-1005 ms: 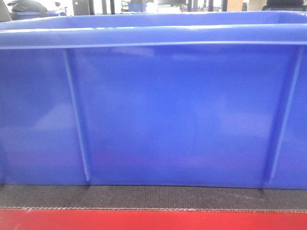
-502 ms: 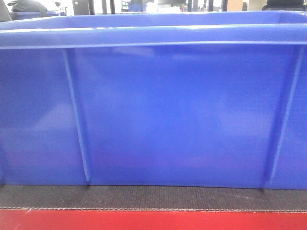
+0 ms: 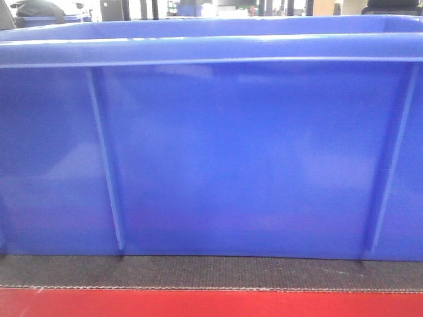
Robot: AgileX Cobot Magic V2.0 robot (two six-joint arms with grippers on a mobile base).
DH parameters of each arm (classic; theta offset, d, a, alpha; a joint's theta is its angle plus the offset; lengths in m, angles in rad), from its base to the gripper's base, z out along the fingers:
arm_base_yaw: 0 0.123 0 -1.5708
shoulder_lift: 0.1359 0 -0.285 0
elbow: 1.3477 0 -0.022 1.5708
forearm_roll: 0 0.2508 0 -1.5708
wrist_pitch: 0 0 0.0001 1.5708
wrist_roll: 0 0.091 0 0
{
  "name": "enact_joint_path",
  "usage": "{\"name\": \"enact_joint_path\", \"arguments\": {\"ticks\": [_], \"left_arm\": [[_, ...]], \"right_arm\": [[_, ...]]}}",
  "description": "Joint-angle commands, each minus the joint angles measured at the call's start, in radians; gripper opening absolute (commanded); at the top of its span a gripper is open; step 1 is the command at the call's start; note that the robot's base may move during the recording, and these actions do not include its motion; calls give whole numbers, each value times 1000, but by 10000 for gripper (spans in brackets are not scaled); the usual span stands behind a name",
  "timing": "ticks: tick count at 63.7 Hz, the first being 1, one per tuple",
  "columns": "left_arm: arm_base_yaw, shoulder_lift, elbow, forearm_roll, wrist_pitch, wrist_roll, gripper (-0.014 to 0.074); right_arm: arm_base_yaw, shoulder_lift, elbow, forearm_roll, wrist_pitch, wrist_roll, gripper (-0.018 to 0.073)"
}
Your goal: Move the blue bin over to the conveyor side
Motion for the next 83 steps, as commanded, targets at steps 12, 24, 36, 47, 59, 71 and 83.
{"name": "enact_joint_path", "arguments": {"ticks": [12,24,36,47,59,71,83], "left_arm": [[5,-5,3,-5,-18,-6,-8],[5,-5,3,-5,-18,-6,-8],[5,-5,3,-5,-18,-6,-8],[5,-5,3,-5,-18,-6,-8],[5,-5,3,-5,-18,-6,-8],[5,-5,3,-5,-18,-6,-8],[5,-5,3,-5,-18,-6,-8]], "right_arm": [[-5,-6,163,28,-166,-2,-79],[-5,-6,214,-30,-216,-2,-79],[-5,-6,322,-36,-397,-2,-79],[-5,-6,377,-36,-429,-2,-79],[-6,-6,420,-30,-492,-2,-79],[-6,-6,460,9,-539,-2,-79],[-9,-6,460,43,-540,-66,-79]]}}
